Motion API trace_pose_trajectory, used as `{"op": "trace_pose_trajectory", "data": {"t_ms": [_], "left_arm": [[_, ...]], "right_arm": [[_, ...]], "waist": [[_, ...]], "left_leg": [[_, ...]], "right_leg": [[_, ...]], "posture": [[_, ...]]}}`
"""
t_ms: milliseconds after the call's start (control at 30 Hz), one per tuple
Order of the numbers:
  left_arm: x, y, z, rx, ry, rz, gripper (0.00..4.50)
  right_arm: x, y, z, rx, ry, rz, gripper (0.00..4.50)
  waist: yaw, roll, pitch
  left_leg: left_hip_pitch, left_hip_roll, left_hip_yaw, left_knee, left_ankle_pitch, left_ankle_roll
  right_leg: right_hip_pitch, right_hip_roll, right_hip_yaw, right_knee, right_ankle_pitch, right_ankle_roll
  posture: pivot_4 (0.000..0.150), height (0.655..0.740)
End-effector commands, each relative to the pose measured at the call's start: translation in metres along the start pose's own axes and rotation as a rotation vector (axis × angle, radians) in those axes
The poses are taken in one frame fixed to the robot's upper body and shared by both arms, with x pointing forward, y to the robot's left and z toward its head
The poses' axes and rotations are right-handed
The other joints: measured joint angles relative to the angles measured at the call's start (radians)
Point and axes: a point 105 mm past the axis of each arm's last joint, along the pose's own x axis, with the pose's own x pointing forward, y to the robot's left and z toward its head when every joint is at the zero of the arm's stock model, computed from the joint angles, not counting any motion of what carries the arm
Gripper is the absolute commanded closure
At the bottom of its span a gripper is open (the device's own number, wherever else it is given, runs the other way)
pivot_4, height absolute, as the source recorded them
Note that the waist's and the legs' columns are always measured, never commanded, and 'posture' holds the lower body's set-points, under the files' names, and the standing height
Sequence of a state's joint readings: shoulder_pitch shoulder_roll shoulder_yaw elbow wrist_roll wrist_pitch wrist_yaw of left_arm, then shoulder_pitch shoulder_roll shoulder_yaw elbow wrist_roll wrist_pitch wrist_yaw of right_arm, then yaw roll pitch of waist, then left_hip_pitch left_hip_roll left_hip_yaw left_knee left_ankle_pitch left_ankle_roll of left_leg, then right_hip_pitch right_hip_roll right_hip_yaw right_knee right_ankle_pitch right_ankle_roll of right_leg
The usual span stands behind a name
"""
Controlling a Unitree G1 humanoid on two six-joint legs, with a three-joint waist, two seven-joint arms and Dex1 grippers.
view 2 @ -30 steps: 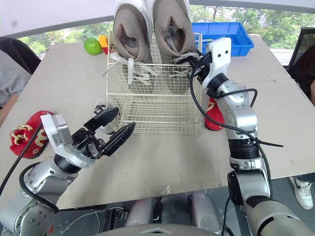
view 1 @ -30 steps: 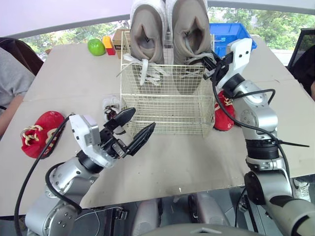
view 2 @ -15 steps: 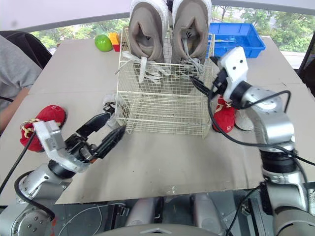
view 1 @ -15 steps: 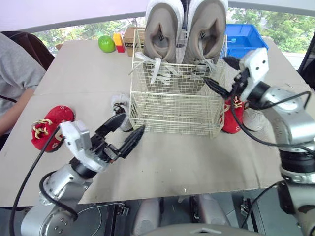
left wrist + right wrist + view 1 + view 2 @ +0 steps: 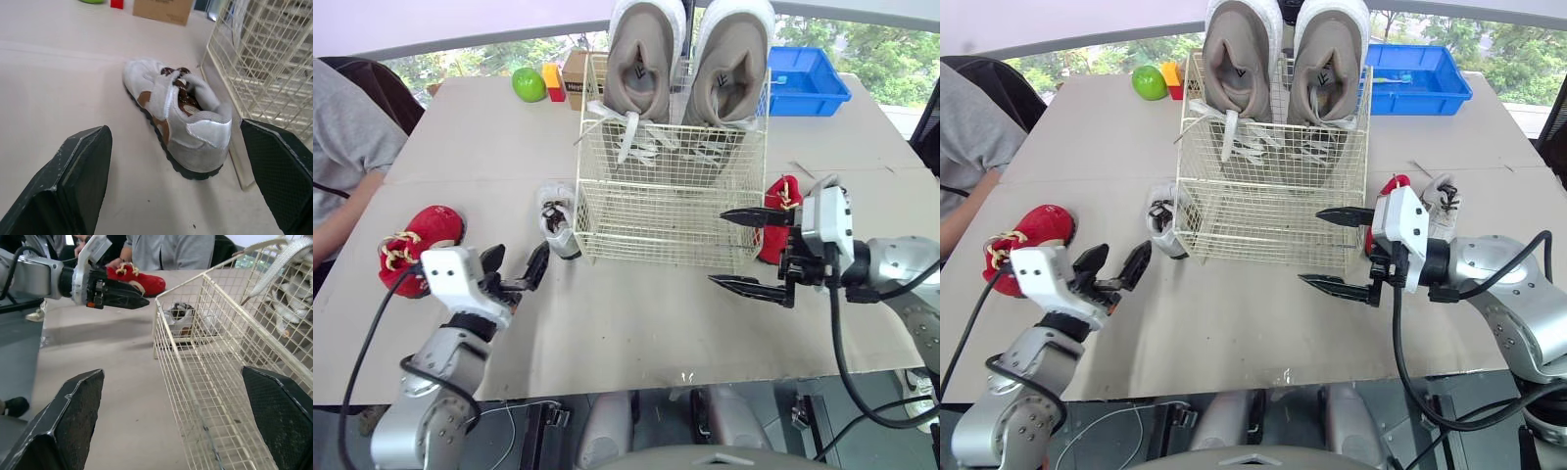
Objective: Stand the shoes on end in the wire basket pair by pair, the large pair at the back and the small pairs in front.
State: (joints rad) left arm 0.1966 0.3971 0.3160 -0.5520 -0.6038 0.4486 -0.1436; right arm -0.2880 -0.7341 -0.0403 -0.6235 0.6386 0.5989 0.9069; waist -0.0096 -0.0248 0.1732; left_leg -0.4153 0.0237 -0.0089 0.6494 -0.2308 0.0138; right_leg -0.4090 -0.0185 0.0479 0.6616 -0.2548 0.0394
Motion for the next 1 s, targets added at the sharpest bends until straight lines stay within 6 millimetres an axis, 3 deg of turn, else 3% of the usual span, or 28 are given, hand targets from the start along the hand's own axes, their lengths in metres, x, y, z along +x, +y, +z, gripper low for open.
{"op": "trace_pose_trajectory", "data": {"t_ms": [33, 200, 400, 533, 700, 800, 933, 1000], "left_arm": [[0.01, -0.009, -0.002, 0.051, -0.002, -0.003, 0.0], [0.028, -0.02, -0.005, 0.097, -0.001, 0.058, 0.0], [0.035, -0.03, -0.005, 0.087, -0.019, 0.106, 0.0], [0.039, -0.035, -0.012, 0.052, 0.01, 0.13, 1.1], [0.039, -0.034, -0.003, 0.054, -0.045, 0.135, 3.31], [0.03, -0.025, 0.029, 0.031, -0.209, 0.166, 4.4], [0.016, -0.02, 0.088, -0.01, -0.488, 0.128, 4.4], [0.01, -0.03, 0.123, 0.007, -0.62, 0.014, 4.4]], "right_arm": [[0.0, 0.001, 0.006, -0.05, -0.013, -0.017, 0.17], [-0.002, 0.004, 0.008, -0.057, -0.029, -0.019, 0.17], [-0.004, 0.006, 0.008, -0.066, -0.023, -0.024, 0.17], [-0.004, 0.005, 0.008, -0.072, -0.014, -0.03, 0.13], [-0.004, 0.003, 0.009, -0.081, -0.011, -0.031, 0.13], [-0.004, 0.0, 0.01, -0.093, -0.009, -0.038, 0.13], [-0.001, -0.012, 0.02, -0.111, -0.04, -0.081, 0.13], [0.003, -0.019, 0.036, -0.142, -0.082, -0.093, 0.13]], "waist": [[0.0, 0.0, 0.0], [0.0, 0.0, 0.0], [-0.002, 0.0, 0.0], [0.0, -0.001, 0.0], [-0.001, -0.001, 0.0], [-0.003, -0.001, 0.0], [-0.001, -0.001, 0.0], [0.001, -0.001, 0.0]], "left_leg": [[0.0, 0.0, 0.0, 0.0, 0.0, 0.0], [-0.001, 0.0, -0.001, 0.0, 0.0, 0.0], [-0.001, 0.0, -0.002, 0.0, 0.0, 0.0], [-0.001, 0.0, -0.002, 0.0, 0.0, 0.0], [-0.001, -0.001, -0.002, 0.001, 0.0, 0.0], [-0.001, -0.001, -0.002, 0.001, 0.0, 0.0], [-0.001, 0.0, -0.002, 0.001, 0.0, 0.0], [-0.001, 0.0, -0.001, 0.002, 0.0, 0.0]], "right_leg": [[0.0, 0.0, 0.0, 0.0, 0.0, 0.0], [0.0, 0.0, -0.001, 0.001, 0.0, 0.0], [0.0, 0.0, -0.001, 0.001, 0.0, 0.001], [0.0, 0.0, -0.001, 0.001, 0.0, 0.001], [0.0, 0.001, -0.001, 0.001, 0.001, 0.001], [0.0, 0.001, -0.001, 0.001, 0.001, 0.001], [0.0, 0.001, -0.002, 0.002, 0.001, 0.001], [0.0, 0.001, -0.002, 0.002, 0.001, 0.001]], "posture": [[0.15, 0.74], [0.15, 0.74], [0.15, 0.74], [0.15, 0.74], [0.15, 0.74], [0.15, 0.74], [0.15, 0.74], [0.15, 0.74]]}}
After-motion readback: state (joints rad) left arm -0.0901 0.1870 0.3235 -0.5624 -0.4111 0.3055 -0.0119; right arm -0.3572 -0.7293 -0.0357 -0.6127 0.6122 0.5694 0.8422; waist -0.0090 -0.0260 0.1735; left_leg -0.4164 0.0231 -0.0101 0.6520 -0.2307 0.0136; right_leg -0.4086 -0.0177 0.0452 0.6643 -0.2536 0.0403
